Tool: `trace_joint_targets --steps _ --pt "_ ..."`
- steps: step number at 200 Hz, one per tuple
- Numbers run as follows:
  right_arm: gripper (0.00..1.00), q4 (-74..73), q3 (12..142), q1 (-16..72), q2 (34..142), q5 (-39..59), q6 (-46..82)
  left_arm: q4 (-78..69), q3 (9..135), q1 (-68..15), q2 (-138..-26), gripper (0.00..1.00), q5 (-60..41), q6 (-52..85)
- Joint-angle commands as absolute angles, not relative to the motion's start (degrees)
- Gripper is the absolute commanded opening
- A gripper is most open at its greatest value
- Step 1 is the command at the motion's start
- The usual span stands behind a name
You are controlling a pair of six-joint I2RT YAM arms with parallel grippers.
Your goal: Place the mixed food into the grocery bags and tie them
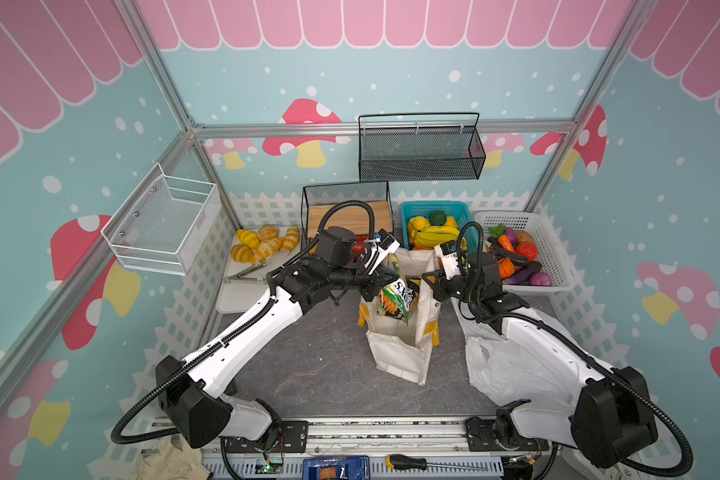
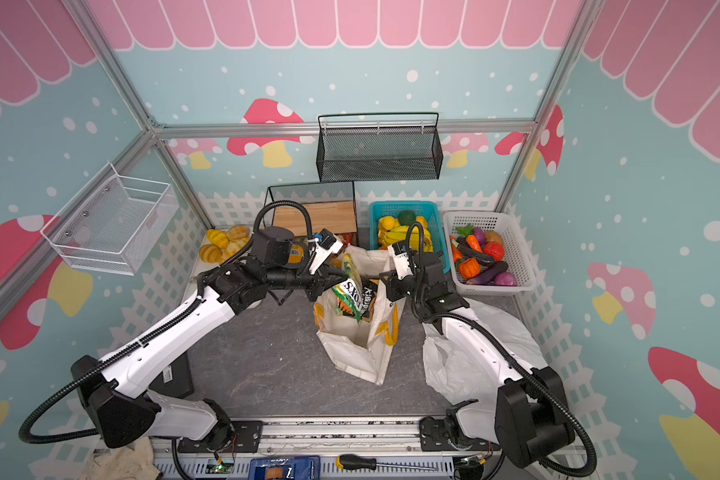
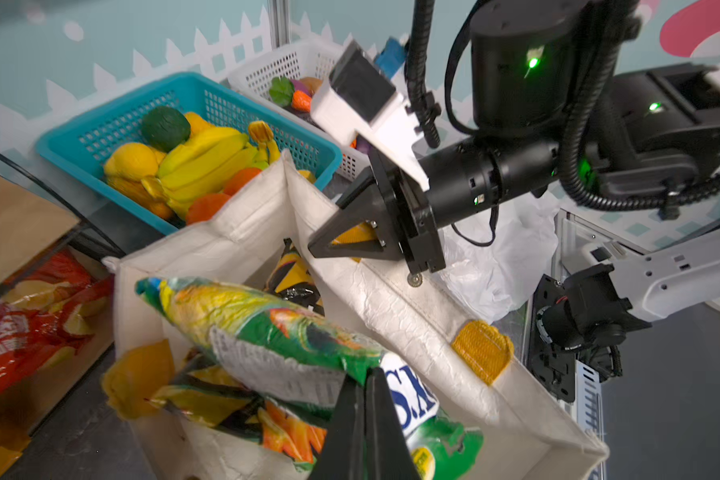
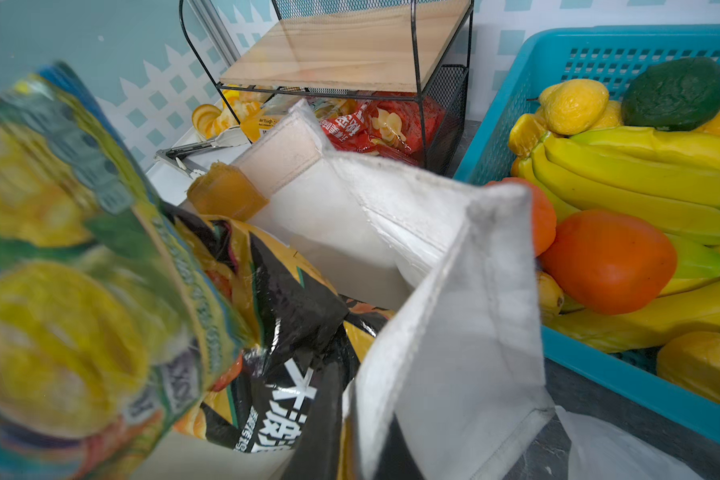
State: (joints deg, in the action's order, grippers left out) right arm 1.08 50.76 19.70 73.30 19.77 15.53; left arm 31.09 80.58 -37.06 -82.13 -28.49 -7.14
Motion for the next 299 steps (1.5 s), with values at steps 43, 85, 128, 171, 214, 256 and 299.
trace_joint_targets --steps 43,85,128,171,214,256,299 --pt "0.03 3.89 54.07 18.54 72.77 24.99 12.61 33.46 80.20 -38.12 -87.05 0.00 -23.03 -11.17" --pt "0.03 4.07 55.45 18.37 74.13 29.03 13.38 39.29 82.48 -40.81 -93.19 0.08 -22.81 -14.94" --pt "0.03 3.08 54.87 18.37 74.29 27.89 14.41 35.25 81.12 -40.94 -89.49 0.35 -20.95 -10.28" --pt "0.03 1.65 52.87 18.37 73.10 24.70 14.50 25.90 72.09 -37.47 -77.33 0.63 -12.56 4.12" --pt "0.03 0.06 52.31 18.38 73.12 24.60 14.85 32.09 66.02 -30.11 -74.80 0.71 -6.10 16.80" --pt "0.03 -1.79 52.10 18.37 73.64 24.88 16.12 29.92 65.24 -30.58 -80.05 0.60 -16.20 21.16" --pt "0.04 3.40 54.96 18.39 73.88 23.29 13.50 28.37 67.77 -30.86 -81.48 0.10 -23.48 20.65"
